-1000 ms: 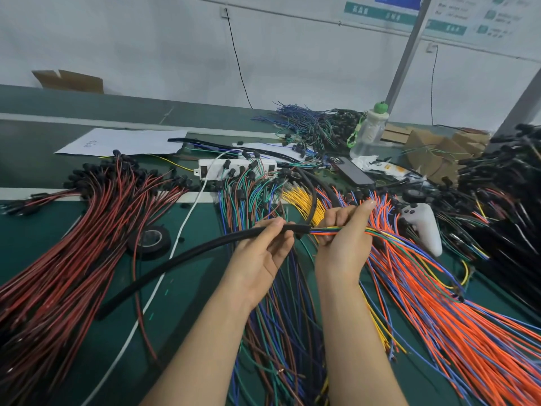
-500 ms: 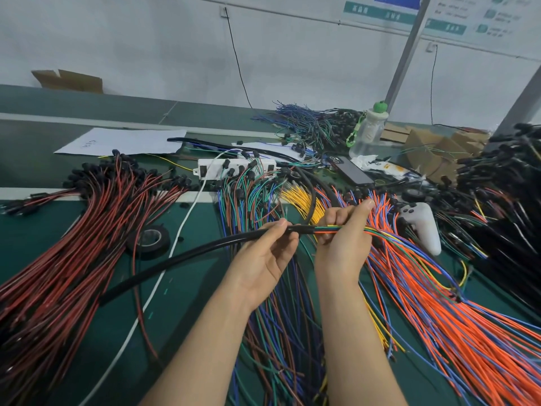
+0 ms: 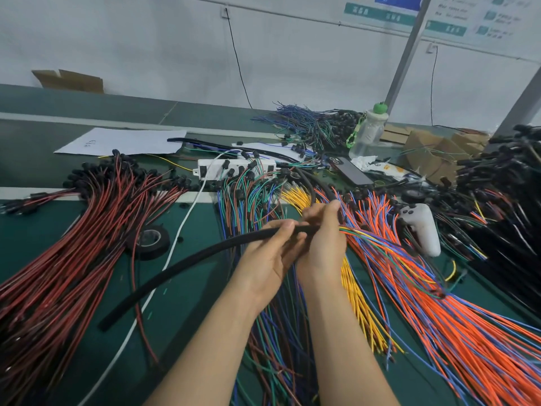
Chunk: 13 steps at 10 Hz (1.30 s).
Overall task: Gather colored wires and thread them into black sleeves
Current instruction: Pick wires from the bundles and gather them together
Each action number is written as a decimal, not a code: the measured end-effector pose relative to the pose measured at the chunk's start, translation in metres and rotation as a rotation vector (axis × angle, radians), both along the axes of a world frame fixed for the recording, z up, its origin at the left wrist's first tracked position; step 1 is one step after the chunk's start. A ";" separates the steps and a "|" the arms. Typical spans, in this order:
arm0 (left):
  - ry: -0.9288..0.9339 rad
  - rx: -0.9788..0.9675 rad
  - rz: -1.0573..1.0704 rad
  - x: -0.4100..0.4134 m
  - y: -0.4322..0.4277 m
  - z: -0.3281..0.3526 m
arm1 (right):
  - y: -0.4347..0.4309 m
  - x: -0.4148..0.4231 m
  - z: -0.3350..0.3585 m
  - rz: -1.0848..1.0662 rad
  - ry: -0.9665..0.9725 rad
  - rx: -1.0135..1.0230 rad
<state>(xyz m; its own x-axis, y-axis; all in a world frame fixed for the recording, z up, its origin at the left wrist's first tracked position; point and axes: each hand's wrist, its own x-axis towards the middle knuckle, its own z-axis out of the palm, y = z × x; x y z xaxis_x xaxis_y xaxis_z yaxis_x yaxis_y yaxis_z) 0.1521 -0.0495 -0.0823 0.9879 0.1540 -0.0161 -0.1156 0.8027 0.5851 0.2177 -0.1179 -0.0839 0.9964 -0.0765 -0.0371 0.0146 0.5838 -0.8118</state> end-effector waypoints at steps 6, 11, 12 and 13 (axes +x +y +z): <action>0.032 0.246 0.191 0.002 0.011 0.001 | 0.005 -0.018 0.012 0.100 0.162 0.179; 0.061 0.089 0.177 0.003 0.018 0.002 | -0.009 -0.012 0.011 0.122 0.141 0.479; 0.066 0.056 0.155 0.001 0.021 0.002 | -0.021 -0.008 0.012 0.102 0.132 0.492; 0.070 0.063 0.130 0.001 0.016 0.002 | -0.012 -0.011 0.013 0.043 0.108 0.328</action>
<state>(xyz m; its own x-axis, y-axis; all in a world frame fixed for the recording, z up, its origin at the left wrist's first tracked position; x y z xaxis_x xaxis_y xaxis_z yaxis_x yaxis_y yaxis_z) 0.1530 -0.0338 -0.0803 0.9563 0.2839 -0.0704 -0.1739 0.7453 0.6437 0.2066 -0.1299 -0.0712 0.9875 -0.0008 -0.1578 -0.0914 0.8122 -0.5761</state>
